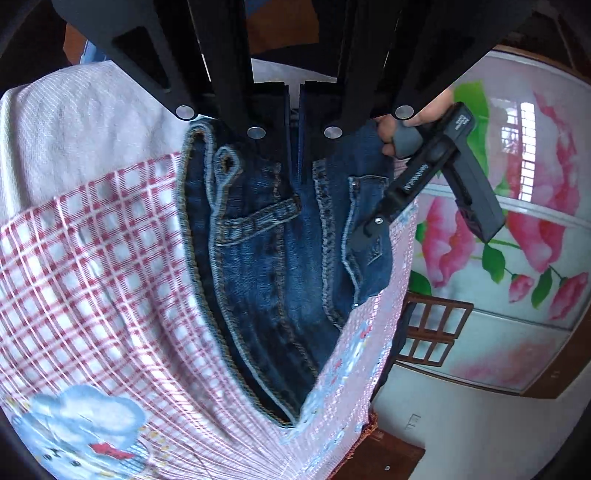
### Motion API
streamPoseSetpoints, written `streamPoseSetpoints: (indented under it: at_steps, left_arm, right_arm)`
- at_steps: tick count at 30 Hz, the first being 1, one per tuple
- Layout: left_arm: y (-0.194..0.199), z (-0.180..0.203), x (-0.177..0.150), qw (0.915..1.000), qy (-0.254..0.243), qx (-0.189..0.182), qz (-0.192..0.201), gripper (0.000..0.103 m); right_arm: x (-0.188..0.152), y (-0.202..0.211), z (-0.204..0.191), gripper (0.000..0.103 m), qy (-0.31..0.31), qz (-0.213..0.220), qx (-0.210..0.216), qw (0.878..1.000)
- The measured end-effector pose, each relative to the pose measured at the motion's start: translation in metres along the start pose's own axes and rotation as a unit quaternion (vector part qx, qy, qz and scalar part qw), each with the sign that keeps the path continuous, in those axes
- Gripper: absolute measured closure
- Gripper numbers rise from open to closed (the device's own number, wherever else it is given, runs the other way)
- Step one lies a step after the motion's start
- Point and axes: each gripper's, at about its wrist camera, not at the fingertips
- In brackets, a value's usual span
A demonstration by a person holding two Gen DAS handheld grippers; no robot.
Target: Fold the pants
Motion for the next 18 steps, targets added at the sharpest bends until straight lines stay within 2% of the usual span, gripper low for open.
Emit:
streamPoseSetpoints:
  at_steps: [2, 5, 7, 9, 11, 13, 15, 18]
  left_arm:
    - [0.000, 0.001, 0.000, 1.0000, -0.001, 0.000, -0.002, 0.009]
    - [0.004, -0.001, 0.004, 0.9999, 0.009, -0.005, -0.011, 0.009]
    - [0.016, -0.007, 0.008, 0.9992, 0.033, -0.015, -0.015, 0.009]
    - [0.040, -0.023, 0.010, 0.9968, 0.070, -0.036, 0.012, 0.009]
    - [0.061, -0.045, 0.008, 0.9953, 0.082, -0.029, 0.043, 0.009]
    - [0.065, -0.068, 0.001, 0.9947, 0.095, -0.020, 0.034, 0.009]
    - [0.059, -0.089, -0.011, 0.9926, 0.118, -0.026, 0.005, 0.010]
    - [0.056, -0.099, -0.030, 0.9826, 0.157, -0.099, -0.014, 0.023]
  right_arm:
    - [-0.002, -0.002, 0.015, 0.103, -0.034, 0.006, 0.017, 0.999]
    - [-0.002, -0.004, 0.009, 0.103, -0.014, 0.006, -0.001, 1.000]
    - [0.000, -0.003, 0.010, 0.103, -0.018, 0.000, 0.001, 1.000]
    - [0.001, -0.004, 0.013, 0.103, -0.025, -0.003, 0.009, 1.000]
    - [0.000, -0.002, 0.015, 0.103, -0.023, -0.002, 0.010, 1.000]
    - [0.000, -0.001, 0.016, 0.103, -0.024, -0.001, 0.011, 1.000]
    - [-0.001, -0.001, 0.017, 0.103, -0.028, 0.000, 0.014, 1.000]
    - [-0.001, 0.001, 0.018, 0.103, -0.028, -0.001, 0.014, 1.000]
Point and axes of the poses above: each gripper's, at about its wrist camera, not at the fingertips, and y roughly against the way its jaws point, z to its right, x to its top, and after that the axes turned 10 degrees about z, right-handed
